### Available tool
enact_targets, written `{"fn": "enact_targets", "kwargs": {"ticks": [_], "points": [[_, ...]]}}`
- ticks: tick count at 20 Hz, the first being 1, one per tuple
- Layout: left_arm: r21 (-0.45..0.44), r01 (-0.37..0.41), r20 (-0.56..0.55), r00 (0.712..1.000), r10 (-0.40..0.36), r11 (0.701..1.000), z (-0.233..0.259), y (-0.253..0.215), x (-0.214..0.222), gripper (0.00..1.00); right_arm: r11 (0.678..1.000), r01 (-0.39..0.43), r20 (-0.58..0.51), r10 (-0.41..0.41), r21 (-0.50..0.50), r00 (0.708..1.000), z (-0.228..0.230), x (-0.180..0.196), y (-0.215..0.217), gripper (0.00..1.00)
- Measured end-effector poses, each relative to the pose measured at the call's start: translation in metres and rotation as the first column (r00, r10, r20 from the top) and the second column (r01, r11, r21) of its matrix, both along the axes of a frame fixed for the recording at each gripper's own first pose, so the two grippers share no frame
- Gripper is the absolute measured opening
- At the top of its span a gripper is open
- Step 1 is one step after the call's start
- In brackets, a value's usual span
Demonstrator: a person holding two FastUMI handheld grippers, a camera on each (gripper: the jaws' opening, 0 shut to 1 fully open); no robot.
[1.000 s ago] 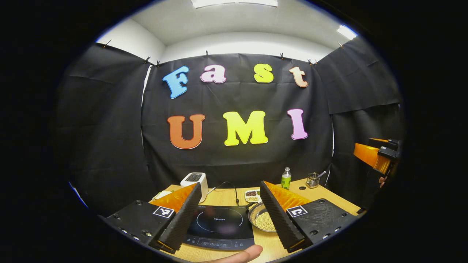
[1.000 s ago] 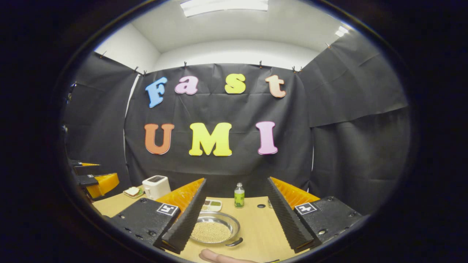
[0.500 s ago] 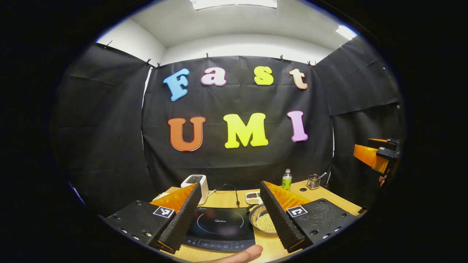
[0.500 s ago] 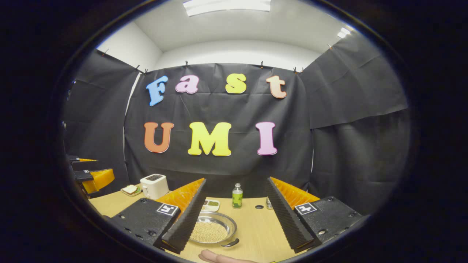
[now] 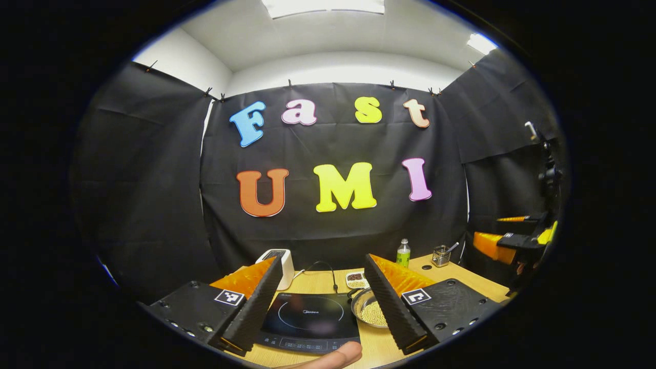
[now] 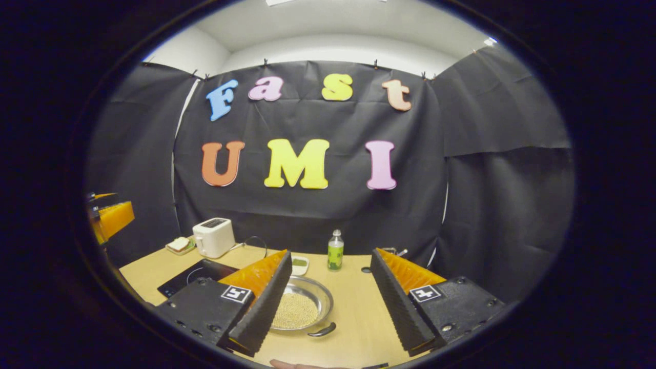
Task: First push the handle of the pot to place it horizontally, then grasp the pot with both hands and set it on the induction cooktop.
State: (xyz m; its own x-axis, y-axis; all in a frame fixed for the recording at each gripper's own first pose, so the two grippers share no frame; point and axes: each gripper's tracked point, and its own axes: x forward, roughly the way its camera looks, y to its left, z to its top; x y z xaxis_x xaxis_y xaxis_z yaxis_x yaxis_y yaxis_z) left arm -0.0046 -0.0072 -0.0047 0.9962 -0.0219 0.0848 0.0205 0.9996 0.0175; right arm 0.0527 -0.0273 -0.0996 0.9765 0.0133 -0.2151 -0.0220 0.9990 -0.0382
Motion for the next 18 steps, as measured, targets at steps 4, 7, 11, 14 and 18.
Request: {"fn": "enact_targets", "kwargs": {"ticks": [4,7,11,14,18], "points": [[0.003,0.015,-0.006,1.0,-0.015,1.0,-0.006,-0.008,-0.001,0.96,0.998,-0.062,-0.147,0.063,0.013,0.987,-0.054,0.015,0.011,0.69],[0.012,0.018,-0.008,1.0,-0.018,1.0,-0.007,-0.009,-0.002,0.96,0.992,-0.116,-0.282,0.123,0.04,0.951,-0.098,0.017,0.022,0.25],[0.014,0.022,-0.008,1.0,-0.022,1.0,-0.009,-0.008,-0.003,0.96,0.99,-0.13,-0.446,0.144,0.063,0.883,-0.154,0.015,0.023,0.04],[0.007,0.014,-0.015,1.0,-0.014,1.0,-0.012,-0.004,-0.002,0.96,0.99,-0.135,-0.527,0.136,0.04,0.839,-0.183,0.011,0.019,0.04],[0.003,0.007,-0.014,1.0,-0.007,1.0,-0.013,0.001,-0.001,0.96,0.987,-0.158,-0.601,0.141,0.025,0.786,-0.212,0.002,0.022,0.04]]}}
